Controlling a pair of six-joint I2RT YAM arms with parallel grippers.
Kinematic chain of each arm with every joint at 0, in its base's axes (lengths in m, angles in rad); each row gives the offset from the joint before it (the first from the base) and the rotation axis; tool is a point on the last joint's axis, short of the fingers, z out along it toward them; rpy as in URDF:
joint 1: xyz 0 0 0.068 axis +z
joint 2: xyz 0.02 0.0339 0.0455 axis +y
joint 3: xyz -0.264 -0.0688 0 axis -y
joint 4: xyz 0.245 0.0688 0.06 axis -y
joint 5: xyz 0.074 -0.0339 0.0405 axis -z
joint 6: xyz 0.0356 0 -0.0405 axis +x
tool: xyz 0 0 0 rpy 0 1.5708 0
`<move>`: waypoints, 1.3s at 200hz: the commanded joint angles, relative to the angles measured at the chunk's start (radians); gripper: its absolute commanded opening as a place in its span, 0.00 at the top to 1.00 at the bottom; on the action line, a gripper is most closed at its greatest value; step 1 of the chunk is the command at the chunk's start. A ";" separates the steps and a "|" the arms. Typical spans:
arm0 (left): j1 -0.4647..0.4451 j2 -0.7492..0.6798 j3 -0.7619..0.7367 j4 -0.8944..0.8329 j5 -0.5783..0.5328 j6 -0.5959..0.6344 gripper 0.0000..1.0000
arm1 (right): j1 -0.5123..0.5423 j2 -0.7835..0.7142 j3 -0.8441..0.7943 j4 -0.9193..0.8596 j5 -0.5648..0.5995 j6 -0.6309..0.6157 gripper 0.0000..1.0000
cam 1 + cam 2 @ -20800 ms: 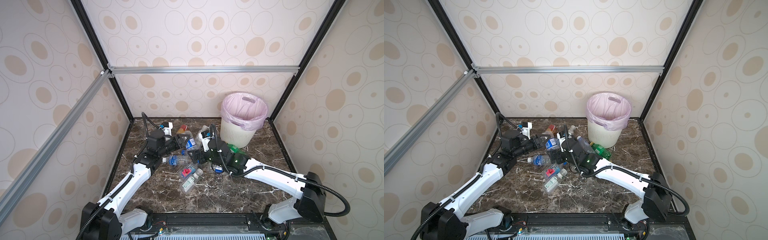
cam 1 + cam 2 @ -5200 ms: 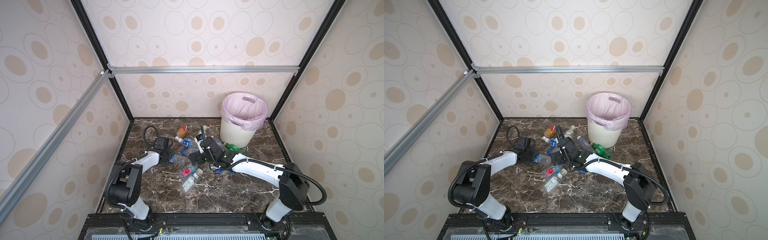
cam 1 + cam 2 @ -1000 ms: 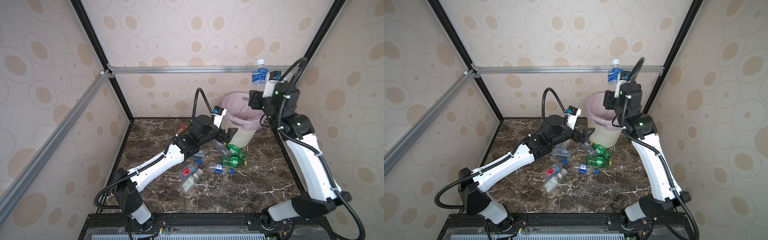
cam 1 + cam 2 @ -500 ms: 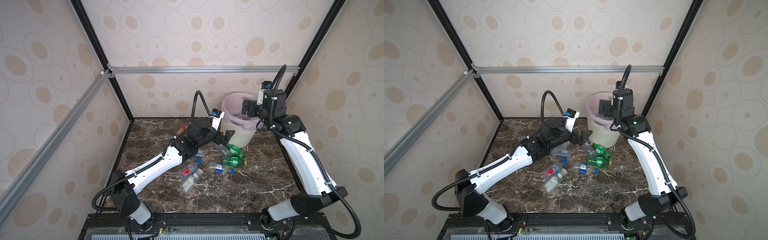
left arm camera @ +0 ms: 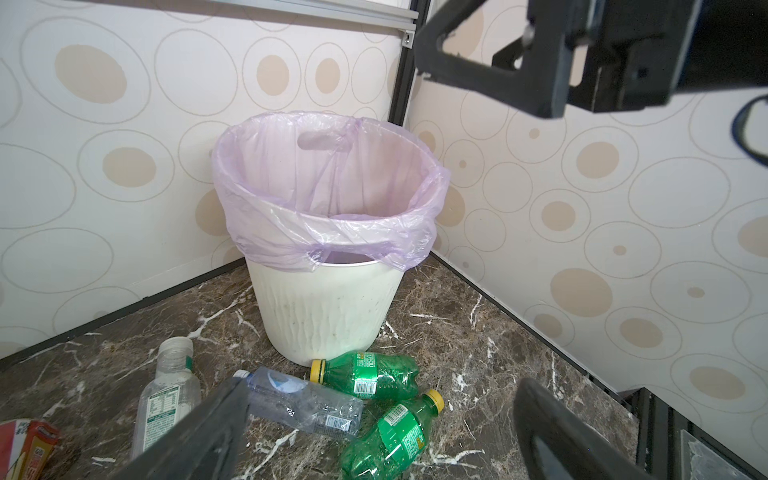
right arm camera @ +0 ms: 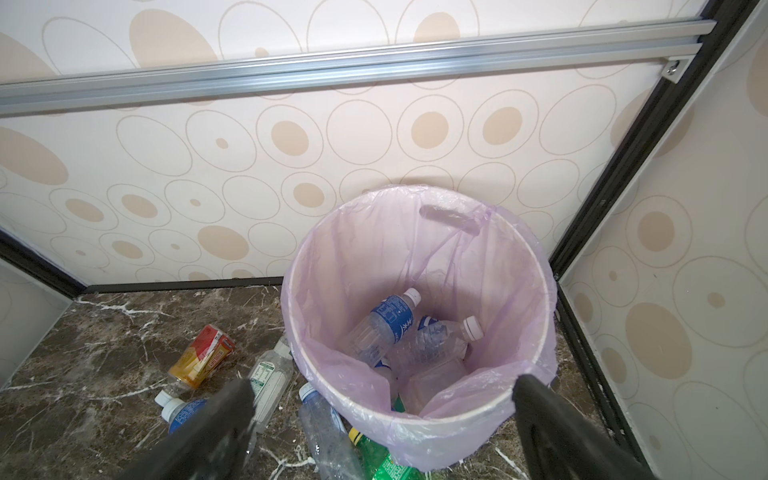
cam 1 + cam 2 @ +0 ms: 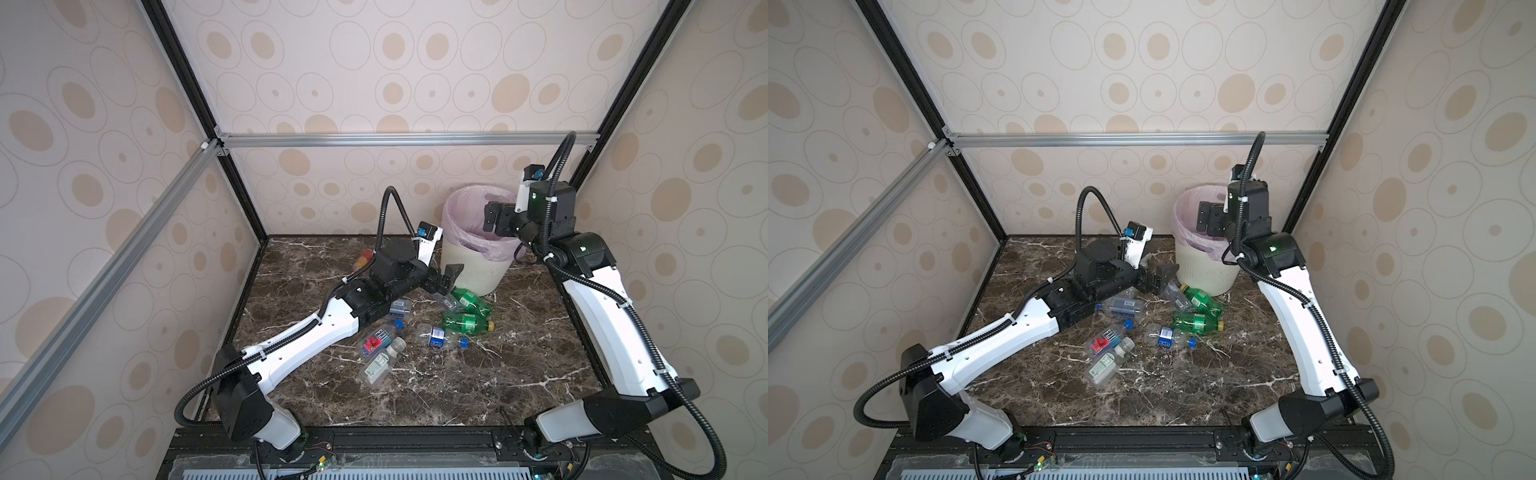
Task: Throw the plastic bottles in the bin
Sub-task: 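Open the right gripper above the bin to drop the Pocari Sweat bottle, then lower both grippers toward the bottle pile nearer the robot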
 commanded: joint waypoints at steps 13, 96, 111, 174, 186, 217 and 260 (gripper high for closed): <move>0.006 -0.053 -0.036 -0.009 -0.059 -0.025 0.01 | 0.010 -0.085 -0.101 0.022 -0.064 0.053 0.00; 0.083 -0.206 -0.254 -0.188 -0.112 -0.169 0.01 | 0.251 -0.217 -0.415 0.087 0.047 0.053 0.00; 0.087 -0.250 -0.329 -0.216 -0.117 -0.184 0.01 | 0.297 -0.226 -0.458 0.094 0.075 0.044 0.00; 0.089 -0.435 -0.615 -0.309 -0.059 -0.267 0.01 | 0.409 -0.257 -0.634 0.111 0.089 0.054 0.00; 0.090 -0.456 -0.660 -0.330 -0.046 -0.281 0.01 | 0.417 -0.258 -0.671 0.122 0.077 0.070 0.00; 0.087 -0.458 -0.726 -0.389 0.006 -0.277 0.04 | 0.444 -0.256 -0.727 0.131 0.069 0.106 0.00; 0.041 -0.428 -0.727 -0.428 -0.034 -0.315 0.07 | 0.482 -0.253 -0.802 0.168 0.046 0.150 0.00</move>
